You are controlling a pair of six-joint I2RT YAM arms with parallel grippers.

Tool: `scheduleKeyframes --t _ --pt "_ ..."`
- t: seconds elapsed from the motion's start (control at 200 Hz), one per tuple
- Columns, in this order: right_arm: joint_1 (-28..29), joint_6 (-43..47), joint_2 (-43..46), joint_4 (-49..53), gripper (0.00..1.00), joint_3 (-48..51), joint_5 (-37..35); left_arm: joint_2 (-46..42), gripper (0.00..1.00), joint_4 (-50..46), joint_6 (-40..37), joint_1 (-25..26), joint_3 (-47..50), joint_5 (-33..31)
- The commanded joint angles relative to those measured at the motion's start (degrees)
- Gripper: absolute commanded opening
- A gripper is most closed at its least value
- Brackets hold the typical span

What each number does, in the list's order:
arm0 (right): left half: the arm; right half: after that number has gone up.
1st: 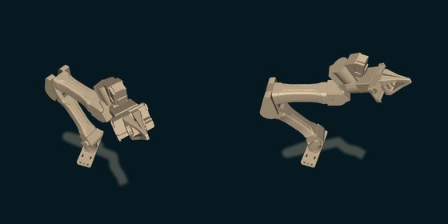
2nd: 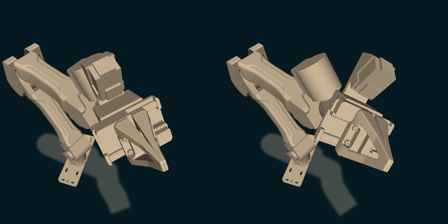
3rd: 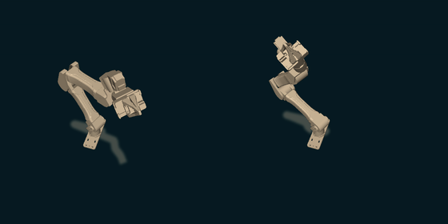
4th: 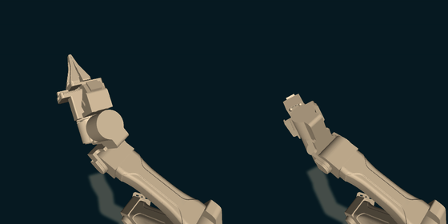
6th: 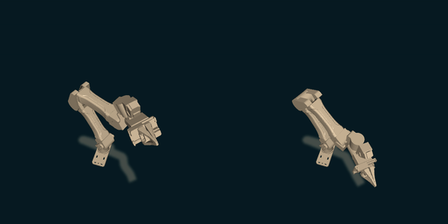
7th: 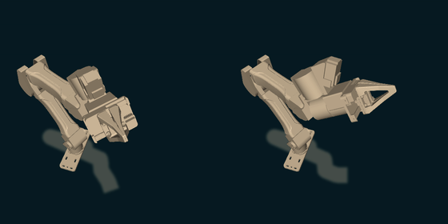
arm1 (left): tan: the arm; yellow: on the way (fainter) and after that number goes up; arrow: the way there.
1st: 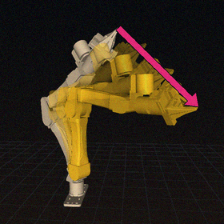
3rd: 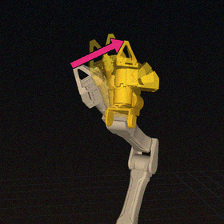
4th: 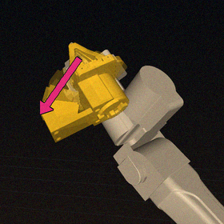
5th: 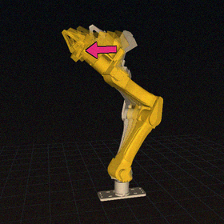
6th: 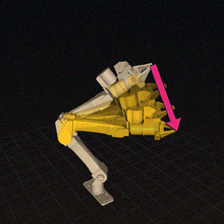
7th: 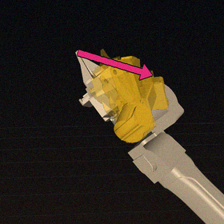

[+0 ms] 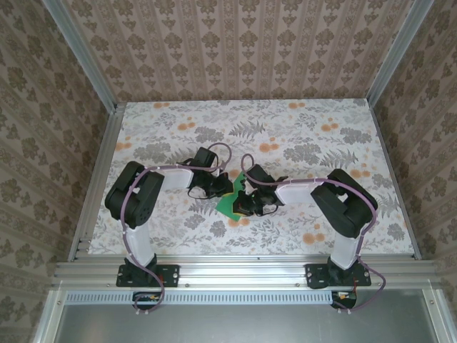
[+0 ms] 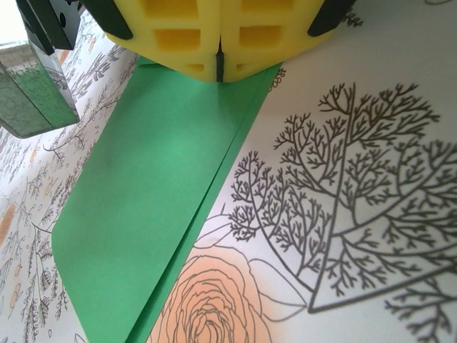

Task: Fold a paper plane with a square sheet of paper (pick it up from the middle)
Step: Fold the triangle a second time at the center of the table.

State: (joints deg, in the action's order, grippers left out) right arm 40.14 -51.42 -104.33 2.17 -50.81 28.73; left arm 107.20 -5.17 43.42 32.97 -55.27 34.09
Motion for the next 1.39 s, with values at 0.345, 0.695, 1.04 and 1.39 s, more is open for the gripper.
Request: scheduleKeyframes --t 0.345,0.695,1.04,1.39 --pt "2.04 -1.79 2.86 3.23 0.07 2.38 0.03 2.84 0.06 -4.15 -1.59 0.17 0.36 -4.20" --pt "2.15 -2.55 4.88 2.48 0.07 4.47 -0.66 2.75 0.06 -4.62 -1.85 0.16 -0.03 -4.20" --pt "2.49 -2.10 1.05 2.53 0.07 6.36 -2.02 2.66 0.06 -4.50 -1.80 0.17 -0.11 -4.03" --pt "0.76 -0.65 4.36 2.81 0.07 -3.80 -4.10 2.64 0.06 -4.07 -1.60 0.25 0.34 -3.95"
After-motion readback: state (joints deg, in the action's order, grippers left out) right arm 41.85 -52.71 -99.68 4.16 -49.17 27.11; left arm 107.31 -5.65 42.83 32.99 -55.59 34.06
